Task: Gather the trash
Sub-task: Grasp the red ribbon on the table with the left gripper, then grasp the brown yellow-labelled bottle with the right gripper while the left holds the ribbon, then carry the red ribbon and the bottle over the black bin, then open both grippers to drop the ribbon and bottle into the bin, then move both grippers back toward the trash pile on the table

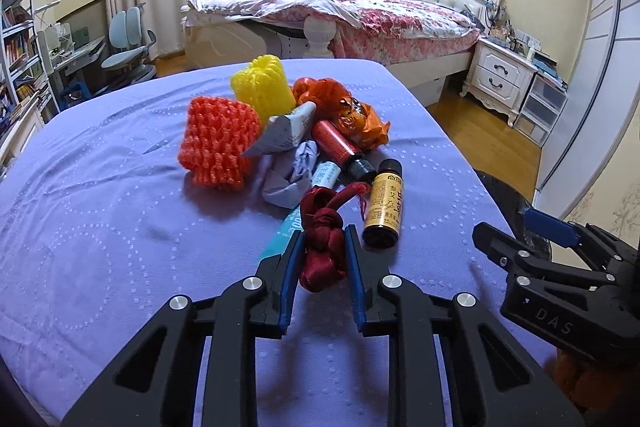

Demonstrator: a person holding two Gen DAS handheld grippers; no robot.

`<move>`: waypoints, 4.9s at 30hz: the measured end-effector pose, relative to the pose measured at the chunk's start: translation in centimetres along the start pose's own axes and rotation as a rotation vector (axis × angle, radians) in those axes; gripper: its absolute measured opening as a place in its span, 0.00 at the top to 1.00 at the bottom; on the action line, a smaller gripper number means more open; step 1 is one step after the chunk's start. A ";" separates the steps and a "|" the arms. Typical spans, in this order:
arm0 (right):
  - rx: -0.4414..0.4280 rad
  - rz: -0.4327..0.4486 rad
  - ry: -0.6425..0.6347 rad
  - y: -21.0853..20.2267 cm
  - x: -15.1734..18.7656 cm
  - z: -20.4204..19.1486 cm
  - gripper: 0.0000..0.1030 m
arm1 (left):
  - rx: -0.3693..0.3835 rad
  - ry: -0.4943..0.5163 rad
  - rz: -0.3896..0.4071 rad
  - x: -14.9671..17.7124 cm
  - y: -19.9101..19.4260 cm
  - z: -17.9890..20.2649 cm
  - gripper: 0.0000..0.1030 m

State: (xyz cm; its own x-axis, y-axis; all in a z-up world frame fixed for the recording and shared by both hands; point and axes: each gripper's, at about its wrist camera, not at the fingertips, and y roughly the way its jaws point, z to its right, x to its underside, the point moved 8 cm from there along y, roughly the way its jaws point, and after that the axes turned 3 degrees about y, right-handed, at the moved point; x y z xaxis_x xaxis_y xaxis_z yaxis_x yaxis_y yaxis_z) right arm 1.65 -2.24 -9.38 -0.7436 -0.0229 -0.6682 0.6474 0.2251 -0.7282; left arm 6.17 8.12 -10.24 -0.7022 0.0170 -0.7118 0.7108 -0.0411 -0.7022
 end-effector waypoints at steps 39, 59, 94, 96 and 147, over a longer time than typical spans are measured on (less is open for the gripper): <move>-0.029 -0.073 -0.078 3.6 -1.8 -6.3 0.40 | -0.126 -0.179 -0.017 2.0 -0.1 -11.5 0.77; -0.073 -0.084 -0.099 3.1 -0.7 -6.4 0.76 | -0.117 -0.158 -0.018 2.2 -0.2 -10.7 0.77; 0.034 0.069 0.074 -3.3 -1.2 5.7 0.77 | 0.120 0.070 0.093 -2.2 -2.0 6.1 0.77; 0.046 0.072 0.089 -3.4 -1.2 6.7 0.77 | 0.135 0.091 0.089 -2.4 -1.5 7.6 0.77; 0.165 0.087 0.259 -1.3 -0.9 16.9 0.43 | 0.090 0.202 0.056 -4.0 3.7 15.3 0.27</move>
State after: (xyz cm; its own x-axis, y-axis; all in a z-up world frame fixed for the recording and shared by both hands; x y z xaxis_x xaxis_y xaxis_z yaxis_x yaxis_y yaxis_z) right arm 4.25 -19.00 -10.41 -0.6885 0.2429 -0.6834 0.7130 0.0543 -0.6990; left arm 10.96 -7.40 -9.69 -0.6324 0.2120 -0.7451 0.7359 -0.1363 -0.6633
